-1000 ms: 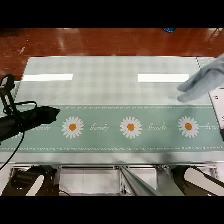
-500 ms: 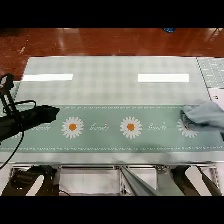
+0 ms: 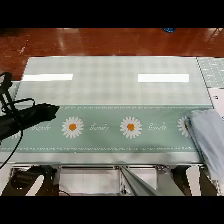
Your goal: Fold the shirts.
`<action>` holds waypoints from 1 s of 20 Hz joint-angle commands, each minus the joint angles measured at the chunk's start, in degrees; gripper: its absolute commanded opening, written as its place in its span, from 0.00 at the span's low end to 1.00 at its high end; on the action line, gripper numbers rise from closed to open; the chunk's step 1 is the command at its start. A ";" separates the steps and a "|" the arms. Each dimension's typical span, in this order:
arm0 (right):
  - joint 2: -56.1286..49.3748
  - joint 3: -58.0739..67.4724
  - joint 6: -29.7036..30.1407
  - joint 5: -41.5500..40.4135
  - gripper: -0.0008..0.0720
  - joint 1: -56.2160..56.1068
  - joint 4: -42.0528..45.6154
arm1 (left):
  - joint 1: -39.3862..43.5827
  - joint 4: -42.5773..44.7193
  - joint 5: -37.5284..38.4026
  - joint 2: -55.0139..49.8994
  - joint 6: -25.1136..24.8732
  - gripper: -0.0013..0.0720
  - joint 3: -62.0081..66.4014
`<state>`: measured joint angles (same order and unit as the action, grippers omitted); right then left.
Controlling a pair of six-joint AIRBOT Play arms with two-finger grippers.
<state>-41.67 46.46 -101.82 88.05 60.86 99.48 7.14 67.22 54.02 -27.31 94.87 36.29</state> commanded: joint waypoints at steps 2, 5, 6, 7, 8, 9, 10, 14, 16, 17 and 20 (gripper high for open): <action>-3.39 5.18 12.46 -13.25 0.04 -0.94 -23.21 | -0.31 -5.33 -7.50 -3.43 -1.99 0.04 4.61; -8.59 12.33 15.74 -21.44 0.04 -13.99 -43.28 | 1.40 -14.34 -8.70 -15.93 -10.03 0.04 16.72; -10.69 15.65 17.57 -22.75 0.04 -21.46 -46.31 | 2.93 -16.09 -6.34 -21.09 -10.43 0.04 22.53; -12.94 19.15 18.62 -22.60 0.04 -29.90 -45.79 | 5.05 -17.11 -3.52 -26.53 -10.49 0.04 29.09; -15.17 22.12 18.75 -21.66 0.04 -37.81 -43.15 | 7.58 -17.11 -1.22 -30.97 -11.87 0.04 34.73; -17.49 24.68 18.71 -20.72 0.04 -46.07 -38.62 | 10.29 -17.05 0.59 -35.17 -14.99 0.04 39.65; -19.37 26.08 18.29 -20.39 0.04 -52.98 -33.44 | 12.70 -15.30 1.84 -38.60 -16.06 0.04 42.77; -27.80 26.45 7.15 -15.91 0.04 -68.63 -8.94 | 15.02 15.19 9.79 -47.45 5.03 0.04 41.57; -32.13 26.43 6.71 -12.98 0.04 -68.87 -7.34 | 11.91 15.13 14.58 -50.38 6.78 0.04 40.41; -33.48 26.43 6.71 -12.98 0.04 -68.89 -7.30 | 10.88 13.84 15.98 -51.17 6.78 0.04 40.33; -34.47 26.45 6.71 -14.34 0.04 -68.89 -7.41 | 10.40 13.27 16.15 -51.71 6.80 0.04 40.35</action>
<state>-73.73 72.62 -93.86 73.41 -6.33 88.77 18.31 77.87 66.81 -77.01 99.07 76.55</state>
